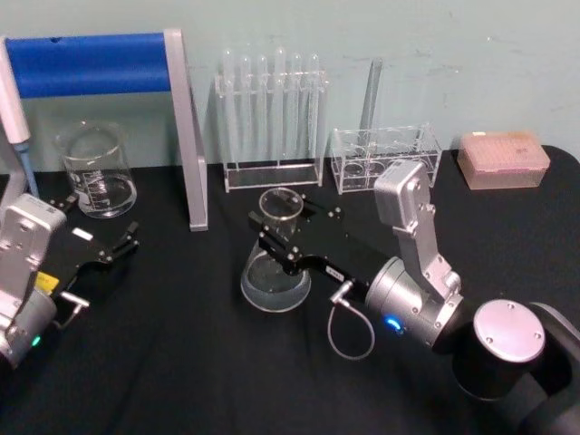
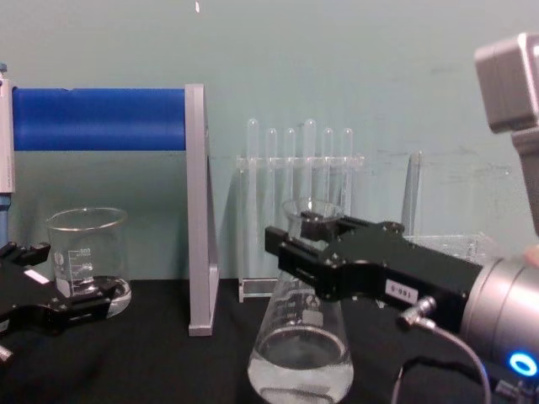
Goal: Grasp the erlenmeyer flask with one hand, shake it three times, then place it back.
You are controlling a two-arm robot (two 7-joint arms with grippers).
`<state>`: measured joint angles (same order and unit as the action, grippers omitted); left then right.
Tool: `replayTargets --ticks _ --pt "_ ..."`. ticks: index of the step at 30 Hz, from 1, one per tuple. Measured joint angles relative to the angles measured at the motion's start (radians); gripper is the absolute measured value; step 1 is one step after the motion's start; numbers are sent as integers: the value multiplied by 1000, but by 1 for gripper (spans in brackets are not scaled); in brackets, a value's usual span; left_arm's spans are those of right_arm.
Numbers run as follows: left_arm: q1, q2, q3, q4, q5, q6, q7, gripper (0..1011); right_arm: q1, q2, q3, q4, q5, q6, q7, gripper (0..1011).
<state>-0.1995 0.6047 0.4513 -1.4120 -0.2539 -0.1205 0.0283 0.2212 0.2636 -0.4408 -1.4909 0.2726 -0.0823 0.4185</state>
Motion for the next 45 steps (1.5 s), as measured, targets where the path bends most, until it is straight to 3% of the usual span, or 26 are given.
replayTargets --ticks 22,45 --pt "0 0 0 0 0 0 0 1001 2 -9 -31 80 -13 -49 28 449" --pt "0 0 0 0 0 0 0 1001 -2 -10 -36 96 -18 -42 30 449"
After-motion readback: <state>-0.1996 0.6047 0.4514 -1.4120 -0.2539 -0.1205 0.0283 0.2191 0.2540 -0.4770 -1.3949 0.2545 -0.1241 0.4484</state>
